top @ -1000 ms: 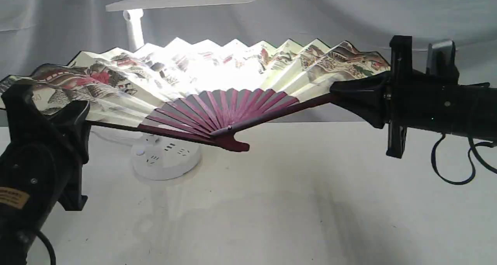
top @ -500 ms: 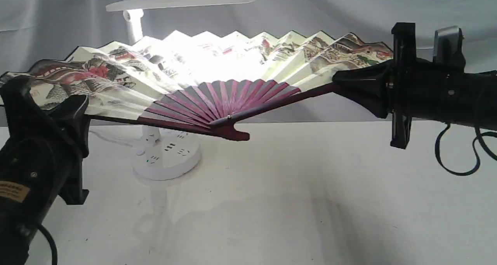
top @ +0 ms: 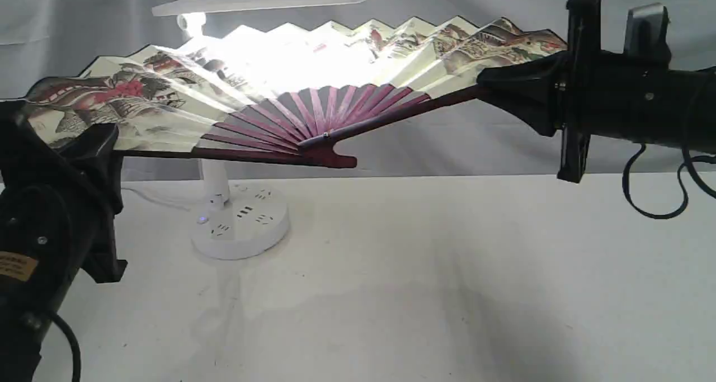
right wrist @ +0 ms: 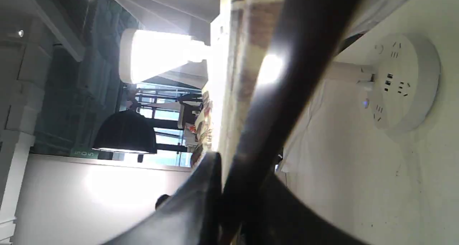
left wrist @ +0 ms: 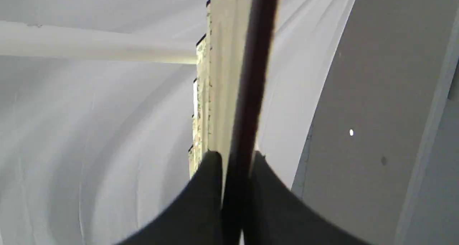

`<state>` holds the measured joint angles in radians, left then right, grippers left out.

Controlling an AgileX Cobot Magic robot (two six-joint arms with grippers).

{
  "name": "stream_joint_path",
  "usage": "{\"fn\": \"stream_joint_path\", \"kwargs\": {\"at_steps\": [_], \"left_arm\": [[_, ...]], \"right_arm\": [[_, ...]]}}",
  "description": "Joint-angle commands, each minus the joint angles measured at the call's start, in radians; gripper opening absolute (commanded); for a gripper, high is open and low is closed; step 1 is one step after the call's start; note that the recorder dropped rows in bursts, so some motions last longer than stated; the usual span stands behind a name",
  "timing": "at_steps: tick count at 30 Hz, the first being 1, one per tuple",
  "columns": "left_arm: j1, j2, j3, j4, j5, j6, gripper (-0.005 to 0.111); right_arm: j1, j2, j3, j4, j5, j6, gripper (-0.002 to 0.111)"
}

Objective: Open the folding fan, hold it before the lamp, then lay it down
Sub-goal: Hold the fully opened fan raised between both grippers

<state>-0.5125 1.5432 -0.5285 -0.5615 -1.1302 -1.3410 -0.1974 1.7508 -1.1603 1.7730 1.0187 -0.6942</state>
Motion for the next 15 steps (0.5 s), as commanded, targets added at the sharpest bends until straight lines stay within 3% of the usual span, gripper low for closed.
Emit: {"fn": "stream_joint_path", "kwargs": {"at_steps": [1,15], "left_arm": [[0.013,-0.020,-0.013,-0.101,-0.091,-0.043,0.000],[0.013,-0.020,-0.013,-0.108,-0.091,-0.042,0.000]], "right_arm": [[-0.010,0.000,-0.005,-0.029,-0.074,-0.037,0.000],[-0.010,0.000,-0.005,-0.029,-0.076,-0.043,0.000]]}}
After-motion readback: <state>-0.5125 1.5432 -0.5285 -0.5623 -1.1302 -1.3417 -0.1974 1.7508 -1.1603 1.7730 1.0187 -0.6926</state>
